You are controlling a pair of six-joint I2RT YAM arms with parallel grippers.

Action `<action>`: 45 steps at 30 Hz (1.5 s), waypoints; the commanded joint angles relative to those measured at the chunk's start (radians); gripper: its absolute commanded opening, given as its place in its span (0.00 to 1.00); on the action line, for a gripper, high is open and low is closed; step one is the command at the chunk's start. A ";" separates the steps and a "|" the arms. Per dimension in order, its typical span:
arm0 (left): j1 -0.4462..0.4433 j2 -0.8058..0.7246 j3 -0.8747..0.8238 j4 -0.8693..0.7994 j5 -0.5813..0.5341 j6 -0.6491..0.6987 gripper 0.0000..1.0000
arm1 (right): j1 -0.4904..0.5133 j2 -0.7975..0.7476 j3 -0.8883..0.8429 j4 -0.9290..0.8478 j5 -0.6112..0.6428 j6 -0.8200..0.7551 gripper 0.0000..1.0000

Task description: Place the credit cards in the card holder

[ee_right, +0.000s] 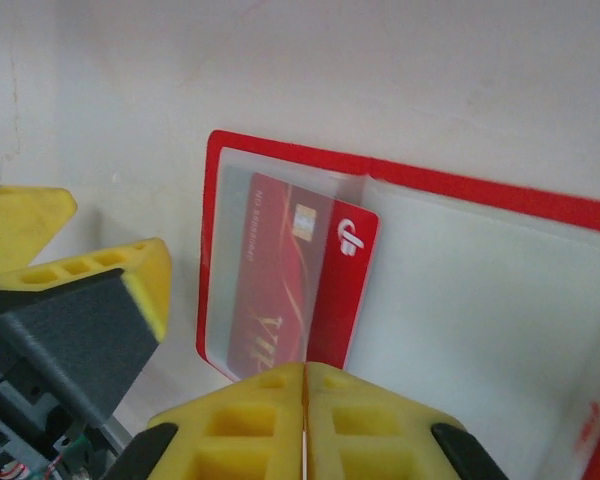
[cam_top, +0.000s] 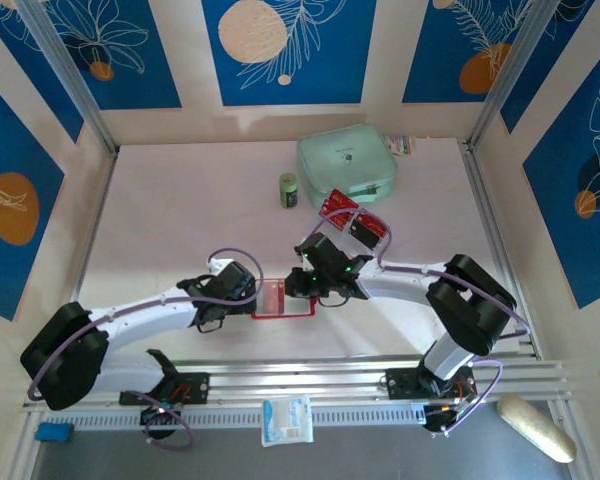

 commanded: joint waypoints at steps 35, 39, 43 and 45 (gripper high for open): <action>0.035 -0.036 -0.005 -0.035 0.027 0.026 1.00 | 0.016 0.026 0.088 -0.169 0.015 -0.047 0.03; 0.052 -0.121 -0.009 -0.071 0.009 0.019 1.00 | -0.004 -0.052 0.028 -0.165 0.039 -0.023 0.03; 0.071 -0.195 -0.010 -0.069 0.014 0.023 1.00 | -0.013 -0.127 -0.025 -0.158 0.057 -0.002 0.03; 0.075 -0.223 -0.011 -0.048 0.029 0.032 1.00 | -0.013 -0.157 -0.038 -0.166 0.069 -0.002 0.03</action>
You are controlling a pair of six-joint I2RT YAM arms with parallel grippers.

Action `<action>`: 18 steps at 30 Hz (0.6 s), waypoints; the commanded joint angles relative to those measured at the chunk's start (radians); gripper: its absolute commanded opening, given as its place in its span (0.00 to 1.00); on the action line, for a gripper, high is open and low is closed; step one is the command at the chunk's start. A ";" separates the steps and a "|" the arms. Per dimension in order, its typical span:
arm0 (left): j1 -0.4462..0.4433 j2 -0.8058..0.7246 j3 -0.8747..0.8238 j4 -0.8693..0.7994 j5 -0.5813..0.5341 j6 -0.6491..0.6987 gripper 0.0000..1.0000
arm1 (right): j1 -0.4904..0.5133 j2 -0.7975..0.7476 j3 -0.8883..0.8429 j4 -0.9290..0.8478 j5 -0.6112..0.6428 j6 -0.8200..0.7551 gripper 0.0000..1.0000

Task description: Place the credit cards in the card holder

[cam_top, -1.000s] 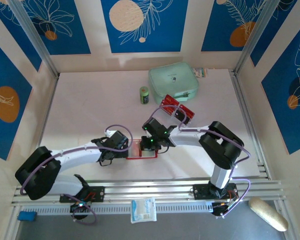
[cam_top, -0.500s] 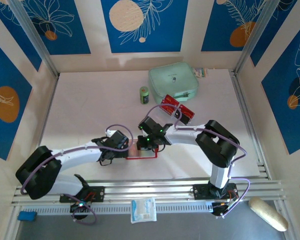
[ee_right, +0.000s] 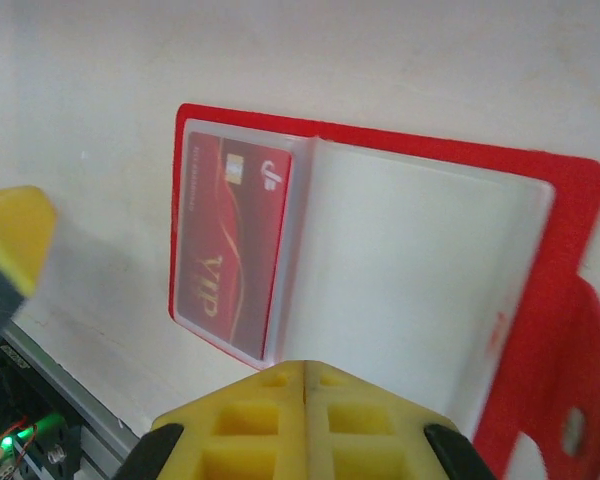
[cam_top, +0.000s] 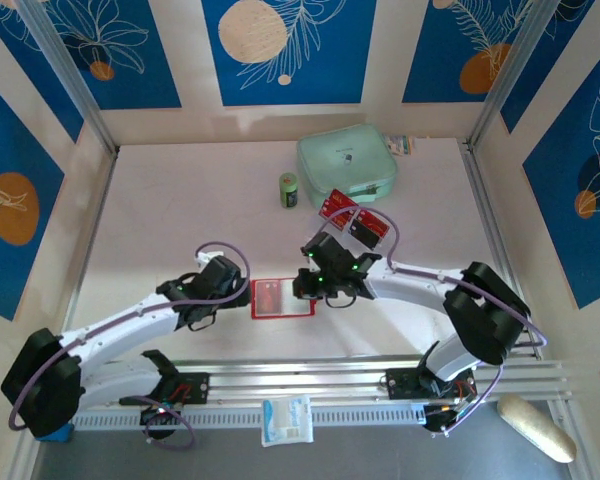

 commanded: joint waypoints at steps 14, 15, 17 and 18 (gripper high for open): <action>0.019 -0.061 -0.028 0.231 0.056 0.032 1.00 | 0.035 -0.117 -0.046 -0.069 0.138 0.005 0.03; 0.019 -0.056 -0.030 0.250 0.055 0.031 1.00 | 0.044 -0.116 -0.041 -0.080 0.163 0.009 0.04; 0.019 -0.041 -0.024 0.253 0.040 0.024 1.00 | 0.052 -0.125 -0.038 -0.088 0.210 0.035 0.03; 0.020 -0.030 -0.017 0.249 0.033 0.023 1.00 | 0.054 -0.138 -0.047 -0.076 0.241 0.072 0.04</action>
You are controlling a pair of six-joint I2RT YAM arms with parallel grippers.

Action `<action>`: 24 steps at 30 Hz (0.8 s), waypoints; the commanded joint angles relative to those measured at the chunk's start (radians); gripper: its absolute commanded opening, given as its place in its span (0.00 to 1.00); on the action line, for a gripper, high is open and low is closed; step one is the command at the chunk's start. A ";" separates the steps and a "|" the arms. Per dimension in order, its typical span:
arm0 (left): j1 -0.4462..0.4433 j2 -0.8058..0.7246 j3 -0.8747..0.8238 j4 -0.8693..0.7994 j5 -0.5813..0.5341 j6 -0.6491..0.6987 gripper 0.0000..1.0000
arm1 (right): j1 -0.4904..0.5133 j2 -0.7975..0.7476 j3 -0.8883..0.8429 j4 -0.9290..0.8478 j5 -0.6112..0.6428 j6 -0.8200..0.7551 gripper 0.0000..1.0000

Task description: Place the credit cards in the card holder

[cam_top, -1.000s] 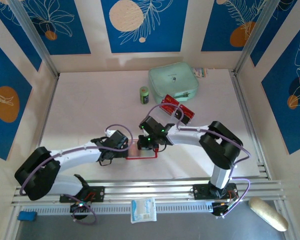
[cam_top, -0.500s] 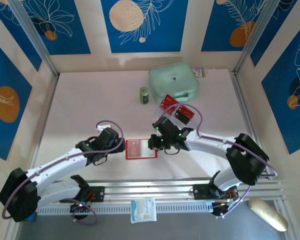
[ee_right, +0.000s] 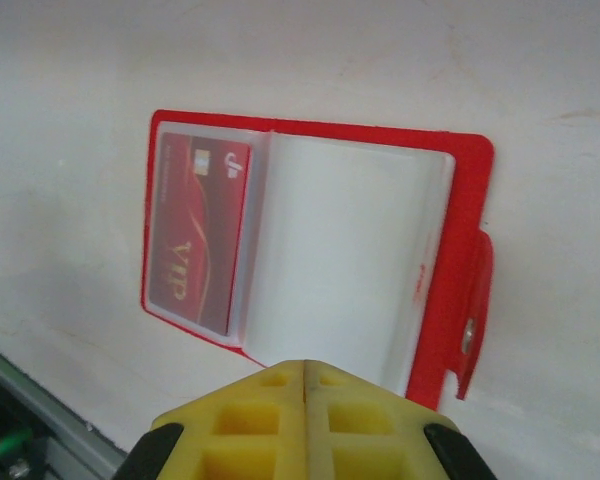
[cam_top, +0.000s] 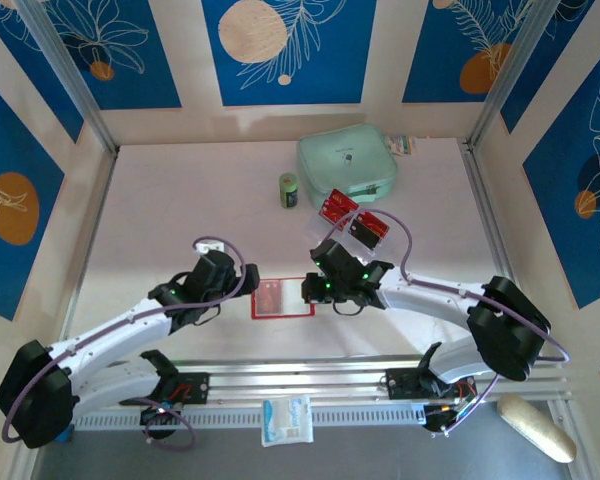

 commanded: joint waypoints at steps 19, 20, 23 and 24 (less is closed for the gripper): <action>0.038 0.281 0.051 0.196 0.170 0.007 1.00 | 0.023 0.212 0.111 0.018 0.077 -0.011 0.01; 0.039 0.282 0.046 0.201 0.173 0.005 1.00 | 0.027 0.219 0.117 0.016 0.071 -0.016 0.01; 0.043 0.278 0.030 0.218 0.184 0.002 1.00 | 0.035 0.243 0.138 0.002 0.064 -0.035 0.00; 0.042 0.274 0.024 0.225 0.186 0.000 1.00 | 0.036 0.251 0.140 -0.005 0.064 -0.038 0.00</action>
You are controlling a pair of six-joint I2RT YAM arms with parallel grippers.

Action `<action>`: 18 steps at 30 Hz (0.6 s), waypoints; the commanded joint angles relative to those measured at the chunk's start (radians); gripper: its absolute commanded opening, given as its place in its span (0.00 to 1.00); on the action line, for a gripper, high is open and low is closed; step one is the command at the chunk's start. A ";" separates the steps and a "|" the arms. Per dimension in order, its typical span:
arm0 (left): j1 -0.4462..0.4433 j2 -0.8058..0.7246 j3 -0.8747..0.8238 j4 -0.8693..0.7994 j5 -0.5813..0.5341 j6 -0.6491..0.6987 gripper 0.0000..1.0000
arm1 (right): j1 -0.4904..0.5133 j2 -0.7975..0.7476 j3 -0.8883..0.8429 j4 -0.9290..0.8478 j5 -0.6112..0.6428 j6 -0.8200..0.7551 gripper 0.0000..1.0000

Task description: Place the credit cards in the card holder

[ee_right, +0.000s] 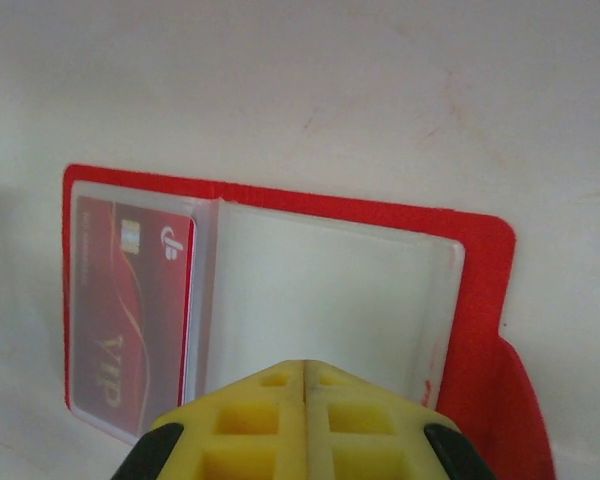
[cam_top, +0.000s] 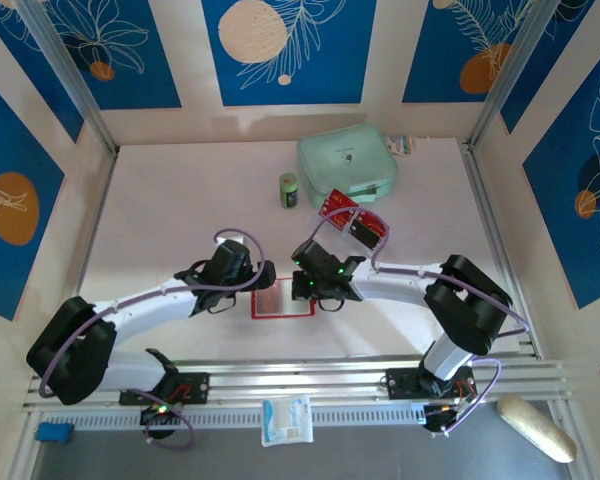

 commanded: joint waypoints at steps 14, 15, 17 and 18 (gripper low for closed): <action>0.012 0.030 -0.099 0.220 0.140 -0.019 1.00 | 0.000 0.091 -0.093 0.012 -0.036 0.013 0.00; 0.012 0.038 -0.099 0.233 0.149 -0.019 1.00 | -0.002 0.089 -0.097 0.012 -0.035 0.013 0.00; 0.012 0.058 -0.098 0.250 0.161 -0.019 1.00 | 0.000 0.085 -0.103 0.012 -0.034 0.013 0.00; 0.011 0.070 -0.095 0.259 0.167 -0.018 1.00 | -0.002 0.084 -0.105 0.012 -0.034 0.013 0.00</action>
